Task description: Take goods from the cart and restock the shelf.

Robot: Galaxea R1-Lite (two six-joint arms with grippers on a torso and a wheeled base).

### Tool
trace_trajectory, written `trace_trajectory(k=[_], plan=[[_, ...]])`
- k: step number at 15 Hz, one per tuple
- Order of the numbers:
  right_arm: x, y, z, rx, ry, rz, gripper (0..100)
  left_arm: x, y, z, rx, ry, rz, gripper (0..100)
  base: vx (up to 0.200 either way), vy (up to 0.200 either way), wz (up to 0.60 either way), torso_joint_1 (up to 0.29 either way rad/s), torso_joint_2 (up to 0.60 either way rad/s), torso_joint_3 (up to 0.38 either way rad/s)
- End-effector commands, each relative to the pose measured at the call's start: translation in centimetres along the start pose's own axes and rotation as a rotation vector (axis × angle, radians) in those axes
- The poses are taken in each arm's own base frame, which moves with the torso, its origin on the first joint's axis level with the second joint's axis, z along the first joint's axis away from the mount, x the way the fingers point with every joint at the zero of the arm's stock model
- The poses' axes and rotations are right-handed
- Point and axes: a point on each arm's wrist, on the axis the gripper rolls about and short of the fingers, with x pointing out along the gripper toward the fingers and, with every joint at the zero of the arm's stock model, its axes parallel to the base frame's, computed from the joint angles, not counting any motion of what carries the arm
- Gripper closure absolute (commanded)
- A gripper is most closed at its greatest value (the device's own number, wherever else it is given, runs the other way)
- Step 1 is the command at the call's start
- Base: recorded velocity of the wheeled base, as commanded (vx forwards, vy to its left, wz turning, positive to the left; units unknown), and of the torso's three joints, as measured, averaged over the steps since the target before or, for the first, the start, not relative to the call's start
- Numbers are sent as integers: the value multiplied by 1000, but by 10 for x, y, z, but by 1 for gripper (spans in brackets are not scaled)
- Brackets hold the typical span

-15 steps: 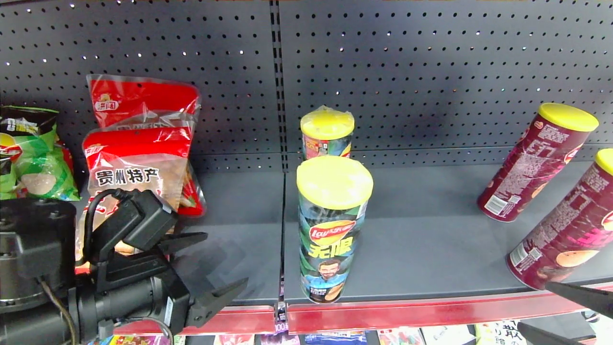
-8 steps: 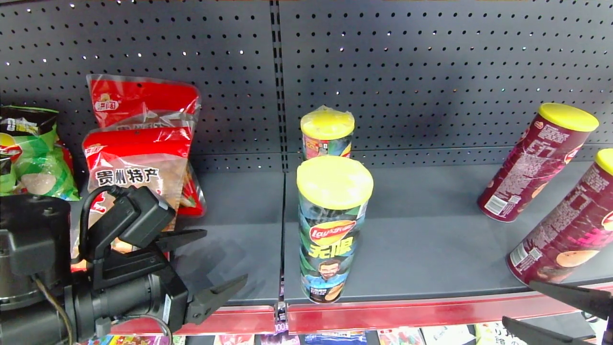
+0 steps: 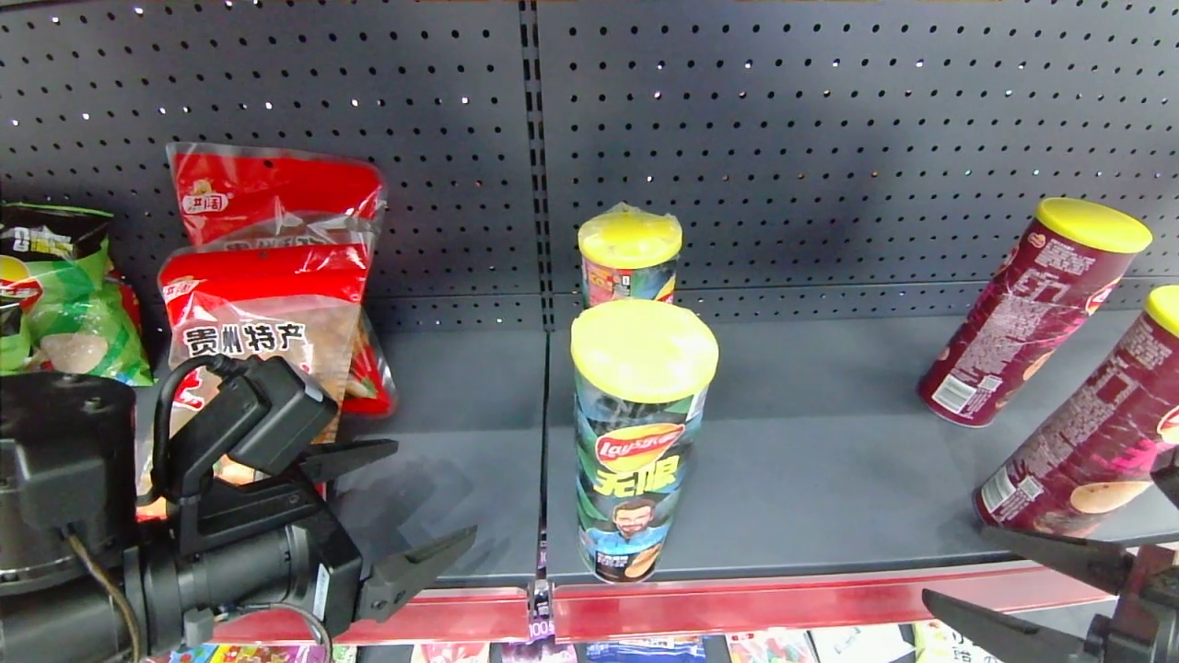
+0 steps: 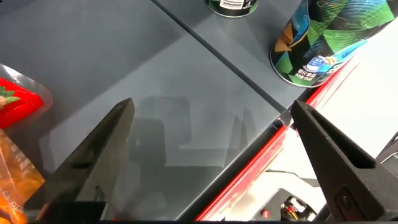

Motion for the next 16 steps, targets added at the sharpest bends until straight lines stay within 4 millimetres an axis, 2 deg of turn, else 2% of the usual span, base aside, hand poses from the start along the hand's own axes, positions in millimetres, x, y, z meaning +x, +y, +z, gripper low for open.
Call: trace_trajectory(k=[1, 16], plan=[[2, 0, -2, -1, 15, 3, 0, 2, 0, -1, -1, 7, -1, 0, 0, 0, 0, 0, 0, 0], [9, -6, -2, 17, 41, -78, 0, 6, 1, 1, -3, 9, -4, 0, 0, 0, 0, 0, 0, 0]])
